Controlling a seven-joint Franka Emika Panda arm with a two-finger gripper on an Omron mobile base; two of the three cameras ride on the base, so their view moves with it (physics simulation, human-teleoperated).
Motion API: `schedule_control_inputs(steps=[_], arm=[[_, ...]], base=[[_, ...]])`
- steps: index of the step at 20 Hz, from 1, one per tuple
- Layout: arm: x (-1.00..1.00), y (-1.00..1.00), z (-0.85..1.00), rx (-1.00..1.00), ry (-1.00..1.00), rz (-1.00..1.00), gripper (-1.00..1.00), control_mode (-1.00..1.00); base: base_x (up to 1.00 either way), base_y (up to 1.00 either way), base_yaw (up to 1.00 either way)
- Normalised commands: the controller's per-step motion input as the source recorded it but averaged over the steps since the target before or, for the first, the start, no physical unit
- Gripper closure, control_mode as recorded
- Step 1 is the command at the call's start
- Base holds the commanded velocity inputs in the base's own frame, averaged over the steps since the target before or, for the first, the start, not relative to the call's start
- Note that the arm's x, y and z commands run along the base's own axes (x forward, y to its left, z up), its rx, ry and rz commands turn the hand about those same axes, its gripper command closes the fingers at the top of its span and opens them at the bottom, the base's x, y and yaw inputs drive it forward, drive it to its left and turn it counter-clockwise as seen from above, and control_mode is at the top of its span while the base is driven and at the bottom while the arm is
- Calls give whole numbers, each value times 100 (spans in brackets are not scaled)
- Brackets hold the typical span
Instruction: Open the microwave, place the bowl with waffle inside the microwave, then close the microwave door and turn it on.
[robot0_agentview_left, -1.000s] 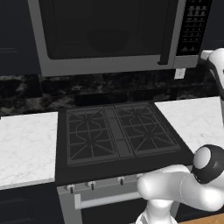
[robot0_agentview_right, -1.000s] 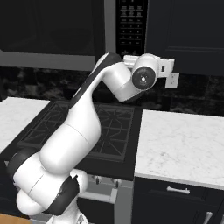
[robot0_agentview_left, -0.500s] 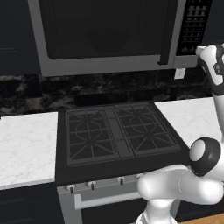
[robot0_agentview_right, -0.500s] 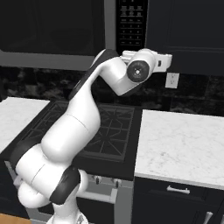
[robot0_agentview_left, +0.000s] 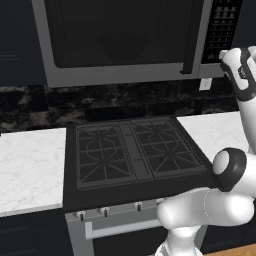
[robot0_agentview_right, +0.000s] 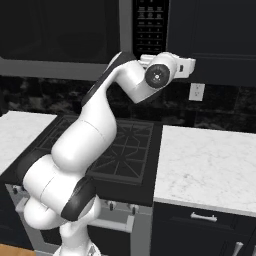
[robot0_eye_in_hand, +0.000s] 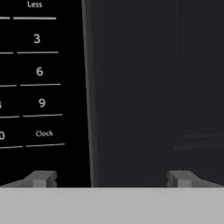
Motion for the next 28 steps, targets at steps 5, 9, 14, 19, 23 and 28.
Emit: schedule_control_inputs(steps=[5,9,14,19,23,28], arm=[[0,0,0,0,-1,0,-100,-100],[0,0,-12,0,1,0,-100,-100],[6,0,-14,0,3,0,-100,-100],[19,2,0,0,0,0,-100,-100],[23,4,0,0,0,0,-100,-100],[16,5,0,0,0,0,-100,-100]], base=[[0,0,0],[0,0,0],[0,0,0],[0,0,0],[0,0,0],[0,0,0]])
